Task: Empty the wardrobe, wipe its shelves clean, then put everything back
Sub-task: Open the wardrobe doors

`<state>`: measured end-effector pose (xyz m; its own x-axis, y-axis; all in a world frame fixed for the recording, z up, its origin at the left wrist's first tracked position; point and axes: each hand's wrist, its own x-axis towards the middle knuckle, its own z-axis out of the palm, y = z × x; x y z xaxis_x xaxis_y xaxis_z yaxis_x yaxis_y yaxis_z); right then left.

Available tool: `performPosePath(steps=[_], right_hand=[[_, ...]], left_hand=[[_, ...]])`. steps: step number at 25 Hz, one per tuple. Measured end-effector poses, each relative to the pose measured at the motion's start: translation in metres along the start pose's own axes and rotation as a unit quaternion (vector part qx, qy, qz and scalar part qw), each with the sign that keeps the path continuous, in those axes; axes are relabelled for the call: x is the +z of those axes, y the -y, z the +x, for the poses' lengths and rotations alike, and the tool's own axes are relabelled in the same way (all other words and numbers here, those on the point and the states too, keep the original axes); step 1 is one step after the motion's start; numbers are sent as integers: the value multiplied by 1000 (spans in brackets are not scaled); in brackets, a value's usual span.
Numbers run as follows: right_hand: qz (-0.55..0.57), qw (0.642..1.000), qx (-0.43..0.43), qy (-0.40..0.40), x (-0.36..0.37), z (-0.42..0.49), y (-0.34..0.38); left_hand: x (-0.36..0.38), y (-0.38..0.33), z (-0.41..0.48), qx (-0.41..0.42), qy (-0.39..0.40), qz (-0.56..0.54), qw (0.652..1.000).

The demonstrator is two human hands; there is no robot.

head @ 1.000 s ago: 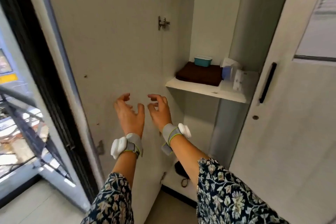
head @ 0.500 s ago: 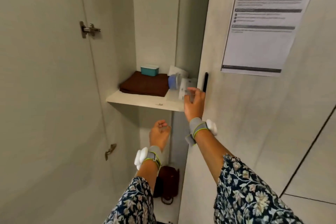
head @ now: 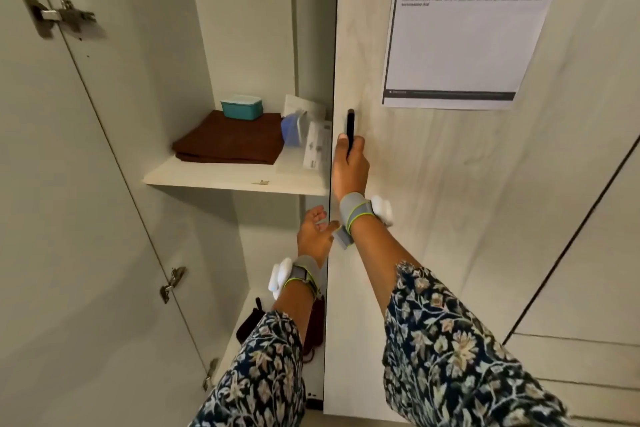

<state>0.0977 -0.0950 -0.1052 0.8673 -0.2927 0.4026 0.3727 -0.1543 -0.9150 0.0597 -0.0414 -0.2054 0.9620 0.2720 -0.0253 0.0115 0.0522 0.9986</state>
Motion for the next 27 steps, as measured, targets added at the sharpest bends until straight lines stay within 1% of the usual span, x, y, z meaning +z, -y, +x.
performPosePath(steps=[1,3,4,7,11,13,15,17,20,22,24,27], right_hand=[[5,1000,4,-4,-3,-5,2],[11,1000,6,-4,-9,-18,9],[9,1000,4,-7,-15,-28,14],[17,1000,4,-19,-39,-69,33],[12,998,1,-59,-79,-126,56],[-3,996,-6,-93,-100,-147,65],[-21,989,-22,-145,-124,-172,72],[-35,980,-33,-194,-150,-193,80],[-38,970,-20,-238,-192,-216,94],[-41,965,-21,-258,-226,-229,101],[-39,963,-18,-265,-263,-239,102],[-33,962,-13,-272,-314,-251,106]], left_hand=[[3,-2,-3,-16,-4,-42,999],[8,-10,-14,-34,-24,-67,997],[9,-10,-20,-26,-21,-74,997],[6,-10,-53,-10,49,-117,992],[-5,2,-115,36,71,-15,997],[-9,12,-142,85,77,55,992],[-12,18,-175,122,124,79,982],[-6,25,-209,154,156,127,967],[16,35,-253,196,180,149,952],[36,40,-288,218,172,175,945],[58,41,-322,249,163,176,938],[93,43,-367,271,171,159,934]])
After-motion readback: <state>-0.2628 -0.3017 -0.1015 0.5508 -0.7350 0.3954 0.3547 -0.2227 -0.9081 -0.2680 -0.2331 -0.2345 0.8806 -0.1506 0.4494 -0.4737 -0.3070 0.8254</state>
